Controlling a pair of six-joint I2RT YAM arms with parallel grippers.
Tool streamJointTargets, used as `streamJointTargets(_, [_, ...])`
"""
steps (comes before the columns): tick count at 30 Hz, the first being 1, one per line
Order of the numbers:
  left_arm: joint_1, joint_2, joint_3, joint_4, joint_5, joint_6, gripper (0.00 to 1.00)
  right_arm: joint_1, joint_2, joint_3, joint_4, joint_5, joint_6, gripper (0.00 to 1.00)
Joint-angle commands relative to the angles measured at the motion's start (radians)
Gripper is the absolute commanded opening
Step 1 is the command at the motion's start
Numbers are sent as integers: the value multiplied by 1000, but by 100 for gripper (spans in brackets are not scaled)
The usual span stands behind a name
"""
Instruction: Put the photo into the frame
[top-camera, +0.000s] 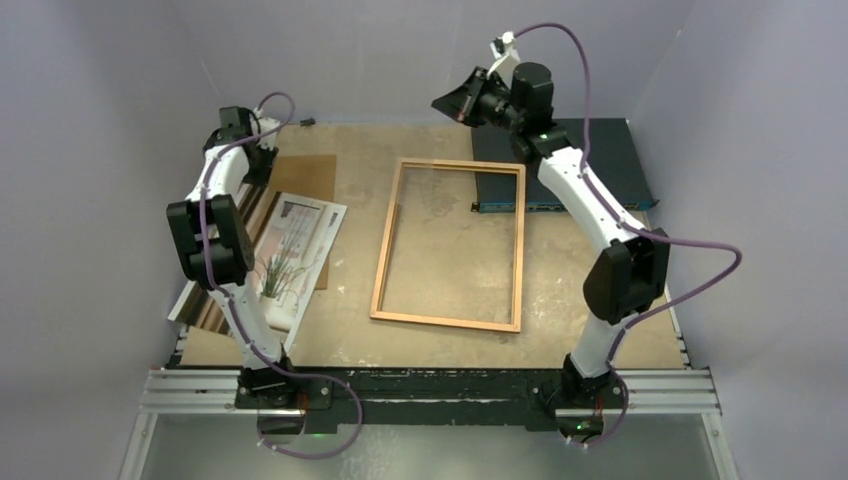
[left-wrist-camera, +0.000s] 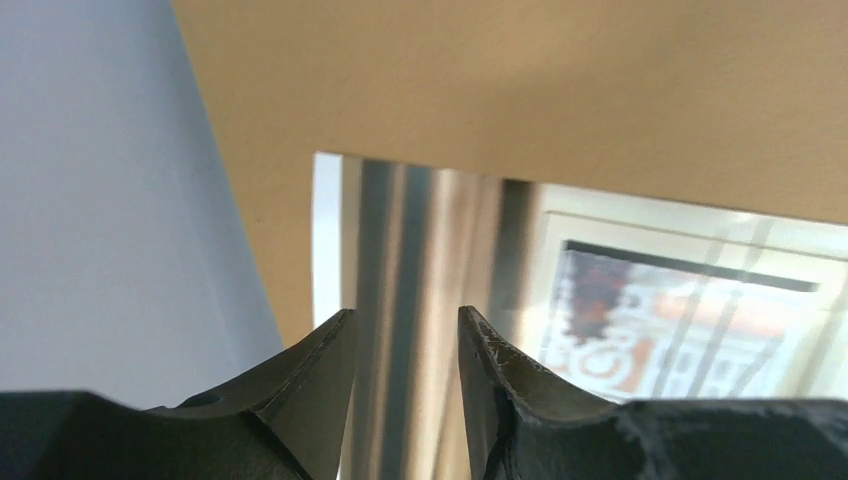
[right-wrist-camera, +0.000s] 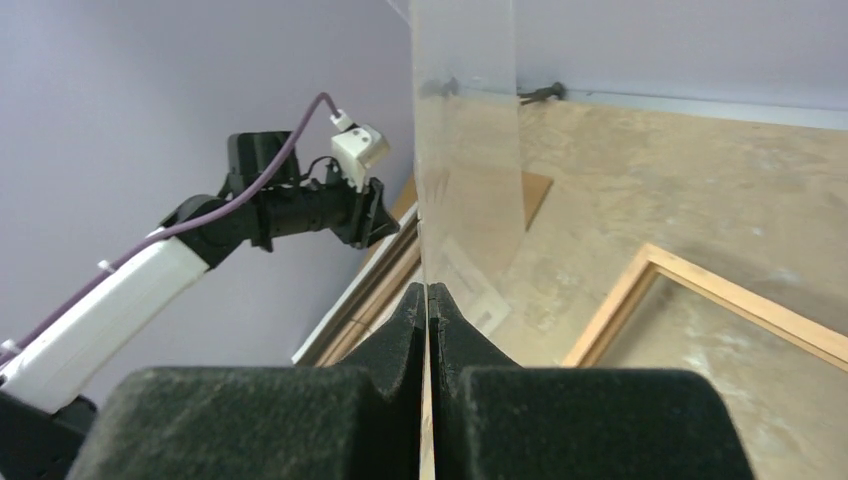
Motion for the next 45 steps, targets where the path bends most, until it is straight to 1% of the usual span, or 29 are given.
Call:
streamJointTargets(1, [-161, -95, 28, -42, 73, -57, 41, -57, -125, -20, -82, 25, -79, 0])
streamJointTargets(5, [-336, -112, -38, -2, 172, -128, 43, -130, -245, -16, -219, 112, -150, 0])
streamJointTargets(7, [-424, -89, -55, 9, 201, -162, 47, -162, -307, -29, -274, 150, -174, 0])
streamJointTargets(9, [-502, -59, -62, 39, 210, -192, 47, -192, -380, -55, -311, 177, -187, 0])
streamJointTargets(11, [-558, -24, -66, 82, 204, -240, 47, -221, -437, -89, -338, 193, -191, 0])
streamJointTargets(14, [-598, 27, -53, 141, 189, -326, 47, -255, -509, -138, -365, 204, -198, 0])
streamJointTargets(18, [-614, 59, -52, 196, 101, -389, 47, -278, -567, -159, -407, 217, -210, 0])
streamJointTargets(20, [-616, 62, -75, 231, 93, -391, 47, -282, -587, -169, -419, 220, -214, 0])
streamJointTargets(22, [-622, 77, -78, 231, 96, -431, 47, -284, -598, -176, -423, 218, -217, 0])
streamJointTargets(24, [-627, 85, -88, 235, 87, -441, 44, -286, -601, -178, -425, 212, -217, 0])
streamJointTargets(26, [-629, 84, -106, 253, 81, -454, 38, -287, -602, -178, -423, 205, -216, 0])
streamJointTargets(30, [-629, 67, -139, 255, 46, -476, 17, -288, -604, -183, -408, 186, -208, 0])
streamJointTargets(33, [-627, 9, -210, 294, 2, -494, 10, -288, -603, -194, -396, 174, -201, 0])
streamJointTargets(36, [-627, -50, -277, 306, -42, -511, 8, -288, -606, -209, -381, 164, -195, 0])
streamJointTargets(40, [-614, -129, -368, 311, -108, -525, 7, -288, -614, -230, -358, 154, -184, 0])
streamJointTargets(45, [-580, -178, -426, 306, -150, -542, 5, -288, -615, -248, -330, 120, -164, 0])
